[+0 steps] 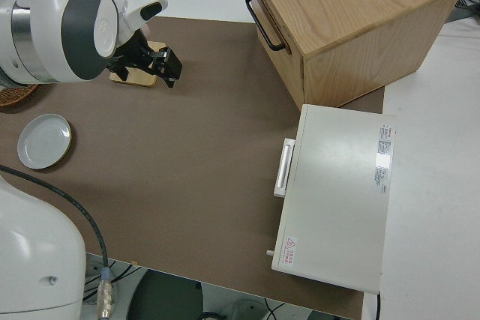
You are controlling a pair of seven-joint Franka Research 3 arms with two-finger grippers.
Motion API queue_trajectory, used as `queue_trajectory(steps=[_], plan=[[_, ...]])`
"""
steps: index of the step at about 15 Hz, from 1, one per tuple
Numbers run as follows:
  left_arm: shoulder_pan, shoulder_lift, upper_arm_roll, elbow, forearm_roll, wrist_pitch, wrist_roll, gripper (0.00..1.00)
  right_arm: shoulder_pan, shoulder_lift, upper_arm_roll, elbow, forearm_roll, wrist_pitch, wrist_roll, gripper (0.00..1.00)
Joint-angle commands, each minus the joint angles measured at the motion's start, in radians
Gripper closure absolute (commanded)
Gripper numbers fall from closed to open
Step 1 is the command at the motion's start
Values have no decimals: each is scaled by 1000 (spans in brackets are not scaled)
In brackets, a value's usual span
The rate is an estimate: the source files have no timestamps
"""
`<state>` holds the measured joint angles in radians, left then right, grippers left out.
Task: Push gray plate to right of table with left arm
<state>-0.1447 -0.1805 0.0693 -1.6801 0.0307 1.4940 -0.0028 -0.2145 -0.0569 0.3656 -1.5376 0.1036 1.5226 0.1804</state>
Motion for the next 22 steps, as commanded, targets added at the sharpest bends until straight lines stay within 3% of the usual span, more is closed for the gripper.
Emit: queue_trajectory(steps=[1, 11, 22], plan=[[-30, 12, -6, 22, 29, 4, 3, 2, -6, 6, 4, 14, 16, -5, 2, 5], [-36, 7, 3, 14, 26, 3, -51, 2, -6, 6, 4, 14, 16, -5, 2, 5], [-33, -5, 10, -122, 26, 67, -49, 15, -6, 6, 4, 14, 16, -5, 2, 5]])
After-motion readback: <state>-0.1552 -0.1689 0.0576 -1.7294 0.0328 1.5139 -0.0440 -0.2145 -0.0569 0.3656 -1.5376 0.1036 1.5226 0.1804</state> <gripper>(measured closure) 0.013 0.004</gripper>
